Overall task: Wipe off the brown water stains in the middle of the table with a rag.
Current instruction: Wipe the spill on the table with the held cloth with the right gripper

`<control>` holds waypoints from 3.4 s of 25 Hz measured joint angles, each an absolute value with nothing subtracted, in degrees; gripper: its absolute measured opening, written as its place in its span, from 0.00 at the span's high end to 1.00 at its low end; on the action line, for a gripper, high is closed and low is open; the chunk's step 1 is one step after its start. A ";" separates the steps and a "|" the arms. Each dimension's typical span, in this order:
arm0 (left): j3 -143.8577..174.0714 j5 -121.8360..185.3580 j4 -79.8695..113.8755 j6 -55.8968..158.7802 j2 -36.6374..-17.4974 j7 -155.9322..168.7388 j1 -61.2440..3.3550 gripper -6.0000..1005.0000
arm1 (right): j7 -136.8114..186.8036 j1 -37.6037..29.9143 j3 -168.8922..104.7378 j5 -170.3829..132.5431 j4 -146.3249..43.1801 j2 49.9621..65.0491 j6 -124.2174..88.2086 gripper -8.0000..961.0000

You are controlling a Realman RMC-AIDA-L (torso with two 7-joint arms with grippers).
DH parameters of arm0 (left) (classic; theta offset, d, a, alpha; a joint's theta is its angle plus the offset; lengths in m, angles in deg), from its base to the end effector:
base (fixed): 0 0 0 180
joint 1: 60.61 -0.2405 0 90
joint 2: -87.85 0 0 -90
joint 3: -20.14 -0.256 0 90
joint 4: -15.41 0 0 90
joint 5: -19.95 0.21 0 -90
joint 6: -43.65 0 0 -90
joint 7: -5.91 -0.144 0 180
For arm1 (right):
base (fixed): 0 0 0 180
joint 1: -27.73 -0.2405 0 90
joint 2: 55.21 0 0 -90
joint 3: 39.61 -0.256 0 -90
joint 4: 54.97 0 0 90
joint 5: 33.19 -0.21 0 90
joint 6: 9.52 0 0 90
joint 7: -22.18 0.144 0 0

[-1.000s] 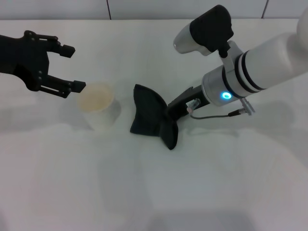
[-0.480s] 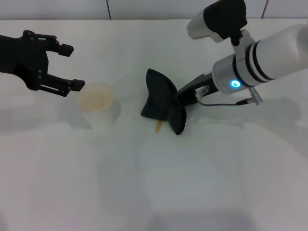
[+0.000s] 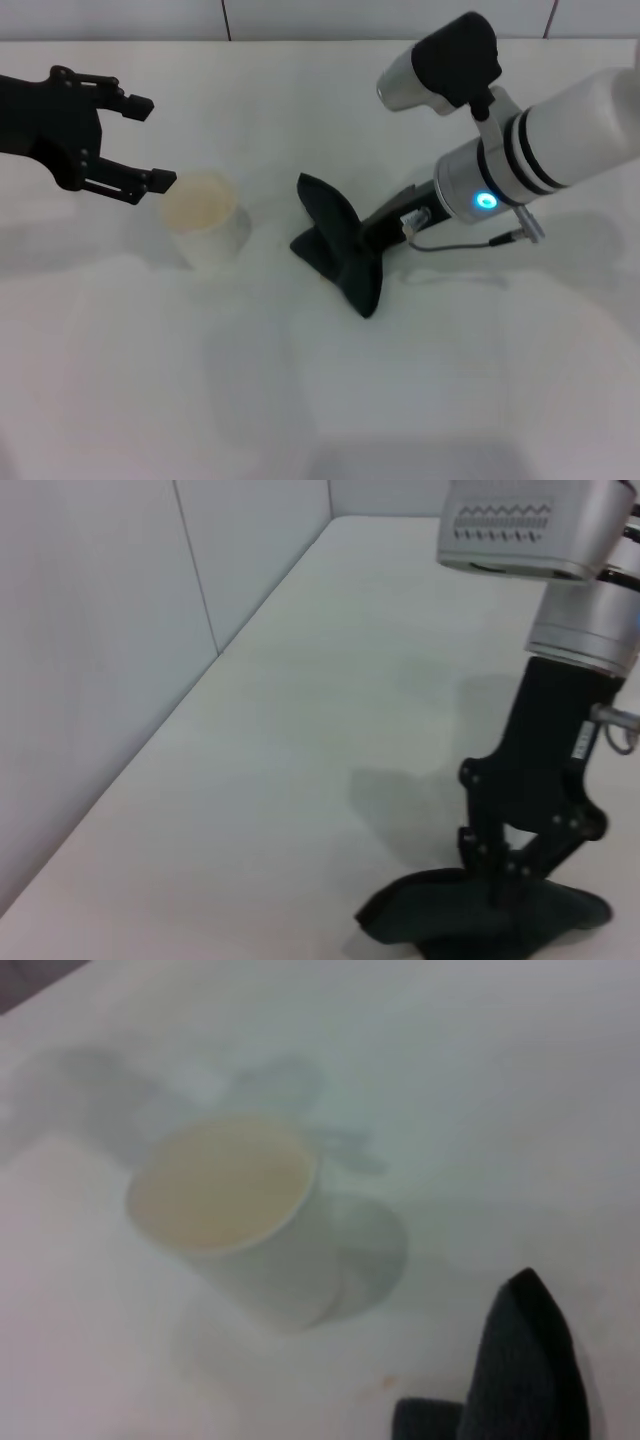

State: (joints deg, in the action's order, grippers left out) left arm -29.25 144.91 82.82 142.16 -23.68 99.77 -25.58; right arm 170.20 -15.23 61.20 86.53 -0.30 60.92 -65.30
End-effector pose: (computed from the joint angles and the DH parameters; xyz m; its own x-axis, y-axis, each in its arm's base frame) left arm -0.2031 0.3676 0.0964 0.9902 0.1130 0.0823 0.1315 -0.9526 -0.2744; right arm 0.1425 0.3790 -0.0930 0.7898 -0.6120 -0.0412 -0.5982 -0.7535 -0.2730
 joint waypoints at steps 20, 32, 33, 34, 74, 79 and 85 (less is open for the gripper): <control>-29.34 144.99 82.82 142.19 -23.72 99.16 -25.26 0.12 | 170.71 -9.77 63.79 85.68 7.21 60.66 -68.48 0.91; -29.34 144.96 82.83 141.79 -24.23 99.16 -25.10 0.12 | 170.17 -18.56 66.50 84.27 3.58 60.96 -70.05 0.91; -29.34 144.96 82.82 141.71 -24.25 99.16 -25.09 0.12 | 170.16 -18.72 66.61 84.23 3.44 60.99 -69.95 0.91; -29.34 144.94 82.82 141.66 -24.27 99.16 -25.07 0.12 | 170.17 -18.84 66.65 84.23 3.31 61.00 -69.81 0.91; -29.34 145.09 82.65 139.97 -25.70 99.13 -25.87 0.12 | 170.10 -16.47 55.54 92.45 -4.85 60.42 -63.37 0.91; -29.35 145.11 82.65 140.06 -25.70 98.58 -25.75 0.12 | 170.54 -11.30 57.77 92.03 2.73 60.82 -64.50 0.91; -29.47 145.11 82.70 140.30 -25.70 98.56 -25.34 0.12 | 172.05 -9.15 61.62 91.72 8.41 60.92 -65.72 0.91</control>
State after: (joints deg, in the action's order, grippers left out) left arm -29.47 145.11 82.70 140.30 -25.70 98.56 -25.34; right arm 172.05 -9.15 61.62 91.72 8.41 60.92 -65.72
